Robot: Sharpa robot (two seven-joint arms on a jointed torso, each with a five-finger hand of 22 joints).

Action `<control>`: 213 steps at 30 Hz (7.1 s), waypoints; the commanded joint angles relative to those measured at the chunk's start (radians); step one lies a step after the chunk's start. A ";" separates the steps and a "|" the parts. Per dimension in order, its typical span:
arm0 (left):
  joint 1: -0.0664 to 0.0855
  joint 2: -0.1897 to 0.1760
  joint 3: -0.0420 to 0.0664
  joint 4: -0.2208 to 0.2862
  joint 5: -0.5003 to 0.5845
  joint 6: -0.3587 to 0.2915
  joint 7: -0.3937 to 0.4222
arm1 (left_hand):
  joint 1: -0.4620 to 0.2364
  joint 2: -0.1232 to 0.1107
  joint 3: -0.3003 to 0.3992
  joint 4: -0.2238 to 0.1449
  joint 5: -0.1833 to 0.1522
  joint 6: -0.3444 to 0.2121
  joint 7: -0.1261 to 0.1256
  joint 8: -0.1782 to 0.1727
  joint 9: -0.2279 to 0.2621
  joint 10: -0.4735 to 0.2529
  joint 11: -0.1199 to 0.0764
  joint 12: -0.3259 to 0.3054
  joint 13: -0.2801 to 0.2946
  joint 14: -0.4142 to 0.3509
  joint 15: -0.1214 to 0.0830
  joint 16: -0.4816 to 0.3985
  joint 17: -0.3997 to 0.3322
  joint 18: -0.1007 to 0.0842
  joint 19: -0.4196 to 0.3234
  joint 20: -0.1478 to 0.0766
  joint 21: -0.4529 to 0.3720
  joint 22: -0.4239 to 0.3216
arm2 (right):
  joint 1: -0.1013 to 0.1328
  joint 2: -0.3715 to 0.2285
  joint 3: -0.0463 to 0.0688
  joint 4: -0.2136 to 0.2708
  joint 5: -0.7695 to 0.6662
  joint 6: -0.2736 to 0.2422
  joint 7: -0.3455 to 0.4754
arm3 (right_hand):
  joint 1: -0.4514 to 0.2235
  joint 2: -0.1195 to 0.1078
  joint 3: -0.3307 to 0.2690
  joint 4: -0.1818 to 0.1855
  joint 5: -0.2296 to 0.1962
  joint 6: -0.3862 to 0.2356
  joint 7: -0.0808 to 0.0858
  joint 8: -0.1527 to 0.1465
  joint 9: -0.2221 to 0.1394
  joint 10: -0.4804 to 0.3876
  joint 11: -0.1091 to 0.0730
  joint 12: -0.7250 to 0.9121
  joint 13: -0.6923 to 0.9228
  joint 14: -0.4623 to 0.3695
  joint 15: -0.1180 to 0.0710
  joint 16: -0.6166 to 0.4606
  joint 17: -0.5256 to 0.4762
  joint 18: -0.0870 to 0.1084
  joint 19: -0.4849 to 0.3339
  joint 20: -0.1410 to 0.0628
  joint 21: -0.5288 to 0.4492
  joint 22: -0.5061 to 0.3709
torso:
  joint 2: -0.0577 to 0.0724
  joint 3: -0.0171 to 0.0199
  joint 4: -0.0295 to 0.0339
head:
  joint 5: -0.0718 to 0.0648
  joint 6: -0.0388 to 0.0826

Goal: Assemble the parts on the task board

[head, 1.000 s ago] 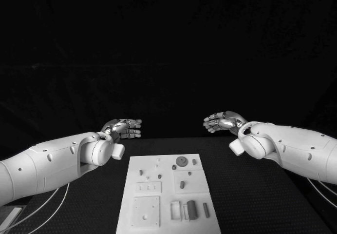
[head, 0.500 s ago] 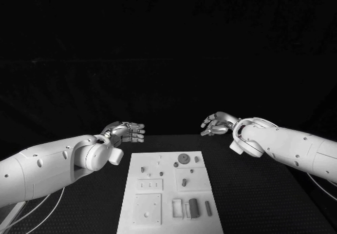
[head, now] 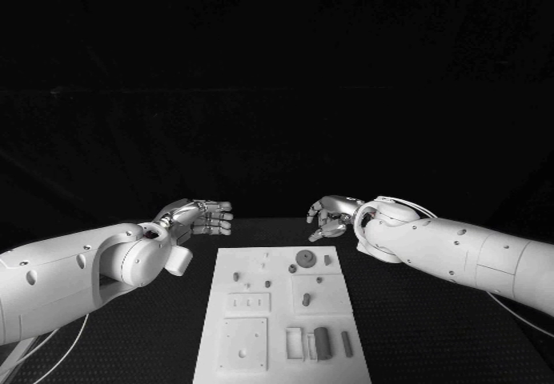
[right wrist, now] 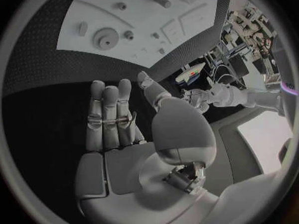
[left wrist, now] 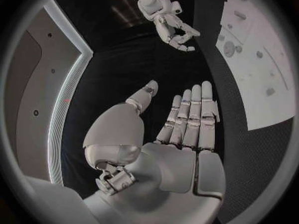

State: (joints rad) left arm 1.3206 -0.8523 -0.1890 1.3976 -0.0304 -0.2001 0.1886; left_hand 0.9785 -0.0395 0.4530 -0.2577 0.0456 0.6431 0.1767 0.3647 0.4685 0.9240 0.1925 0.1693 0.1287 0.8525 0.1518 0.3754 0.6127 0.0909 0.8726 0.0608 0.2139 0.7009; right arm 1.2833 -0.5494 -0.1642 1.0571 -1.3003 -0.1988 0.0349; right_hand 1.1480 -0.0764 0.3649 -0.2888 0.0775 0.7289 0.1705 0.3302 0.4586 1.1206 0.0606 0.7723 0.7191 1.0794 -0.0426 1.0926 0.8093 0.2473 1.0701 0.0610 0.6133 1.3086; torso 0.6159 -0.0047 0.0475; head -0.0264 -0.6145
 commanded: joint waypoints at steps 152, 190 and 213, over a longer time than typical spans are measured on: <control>0.023 0.015 0.000 0.017 -0.016 0.003 0.000 | -0.017 0.006 -0.006 -0.004 0.004 0.000 0.059 -0.019 -0.014 -0.002 0.009 -0.034 -0.005 0.014 -0.001 -0.019 0.008 -0.011 0.013 -0.007 -0.017 -0.008 | -0.093 0.225 0.017 -0.087 -0.416 -0.281 -0.277 | -0.047 0.037 0.237 -0.003 0.003 0.313 -0.089 0.022 0.084 0.155 -0.091 0.323 0.288 0.202 -0.085 0.366 0.243 0.014 0.082 -0.119 0.402 0.018 | 0.146 -0.0068 0.0488 | -0.026 0.055; 0.023 0.030 0.001 0.010 -0.016 0.006 -0.001 | -0.017 0.006 -0.007 -0.005 0.004 0.001 0.059 -0.021 -0.015 0.000 0.009 -0.038 -0.004 0.014 -0.001 -0.021 0.010 -0.012 0.014 -0.008 -0.019 -0.009 | -0.094 0.275 0.018 -0.142 -0.411 -0.270 -0.265 | -0.048 0.037 0.238 -0.003 0.003 0.312 -0.089 0.020 0.086 0.157 -0.091 0.320 0.287 0.204 -0.085 0.366 0.242 0.014 0.083 -0.120 0.402 0.017 | 0.149 -0.0066 0.0459 | -0.006 0.037; 0.023 0.028 0.001 0.013 -0.016 0.005 -0.001 | -0.018 0.007 -0.007 -0.006 0.004 0.001 0.059 -0.021 -0.016 0.001 0.009 -0.040 -0.004 0.015 -0.001 -0.023 0.011 -0.012 0.015 -0.008 -0.020 -0.009 | -0.095 0.283 0.018 -0.151 -0.403 -0.256 -0.266 | -0.049 0.037 0.239 -0.003 0.003 0.312 -0.089 0.019 0.087 0.158 -0.091 0.318 0.286 0.204 -0.086 0.365 0.240 0.014 0.083 -0.120 0.402 0.017 | 0.149 -0.0055 0.0450 | -0.001 0.031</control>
State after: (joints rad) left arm 1.3423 -0.8248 -0.1891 1.4073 -0.0431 -0.2069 0.1805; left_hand 0.9708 -0.0315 0.4507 -0.2601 0.0456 0.6431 0.1767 0.3477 0.4540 0.9222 0.1981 0.1350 0.1260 0.8594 0.1515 0.3591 0.6222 0.0614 0.8795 0.0539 0.1984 0.6927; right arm 1.1887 -0.2692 -0.1467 0.9075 -1.6991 -0.4655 -0.2329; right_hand 1.0996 -0.0463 0.5991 -0.2910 0.0777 0.9944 0.0760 0.3443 0.5085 1.2746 -0.0303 1.0949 1.0064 1.2703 -0.1211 1.4538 1.0504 0.2348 1.1523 -0.0533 1.0090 1.3077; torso 0.7637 -0.0104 0.0925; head -0.0273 -0.5839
